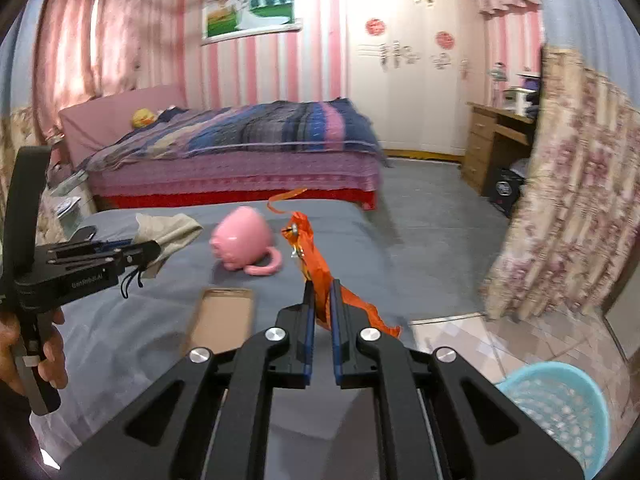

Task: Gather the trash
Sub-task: 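Carry the cloth bag and orange mesh bag over the blue basket with both grippers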

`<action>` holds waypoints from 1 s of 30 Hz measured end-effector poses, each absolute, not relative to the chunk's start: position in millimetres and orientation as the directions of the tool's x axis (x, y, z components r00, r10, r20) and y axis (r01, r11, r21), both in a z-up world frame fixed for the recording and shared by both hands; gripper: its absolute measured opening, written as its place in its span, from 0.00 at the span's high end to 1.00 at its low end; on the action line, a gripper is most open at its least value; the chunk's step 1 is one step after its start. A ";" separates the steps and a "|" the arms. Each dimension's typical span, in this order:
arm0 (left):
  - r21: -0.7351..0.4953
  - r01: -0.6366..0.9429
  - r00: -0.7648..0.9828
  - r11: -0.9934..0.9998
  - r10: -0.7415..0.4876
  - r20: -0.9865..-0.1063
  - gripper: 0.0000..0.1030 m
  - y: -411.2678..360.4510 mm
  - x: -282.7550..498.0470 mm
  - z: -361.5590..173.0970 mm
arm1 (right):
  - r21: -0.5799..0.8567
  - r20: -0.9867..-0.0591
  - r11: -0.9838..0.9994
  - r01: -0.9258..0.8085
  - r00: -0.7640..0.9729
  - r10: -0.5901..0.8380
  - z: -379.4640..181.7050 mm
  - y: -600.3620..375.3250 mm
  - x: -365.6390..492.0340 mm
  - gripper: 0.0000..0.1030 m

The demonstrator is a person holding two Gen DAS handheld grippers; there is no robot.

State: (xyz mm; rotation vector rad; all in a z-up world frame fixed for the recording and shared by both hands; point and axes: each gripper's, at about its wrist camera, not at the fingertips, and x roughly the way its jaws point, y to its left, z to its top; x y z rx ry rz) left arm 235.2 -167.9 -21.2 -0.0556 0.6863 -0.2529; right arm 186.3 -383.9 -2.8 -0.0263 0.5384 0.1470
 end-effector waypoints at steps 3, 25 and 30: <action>-0.138 0.263 0.733 0.955 -0.291 -0.615 0.80 -203.1 229.2 -21.4 | 0.006 -0.511 0.995 -0.103 0.855 0.092 -1.1 -412.3 172.8 0.93; -0.119 0.566 0.600 0.816 -0.507 -0.619 0.80 -401.5 165.2 -48.5 | -0.023 -0.572 0.976 0.216 0.798 -0.190 -44.8 -571.5 92.8 0.93; -0.120 0.598 0.567 0.793 -0.524 -0.636 0.80 -428.0 157.1 -60.2 | 0.004 -0.575 0.966 0.258 0.791 -0.209 -47.2 -588.2 80.1 0.93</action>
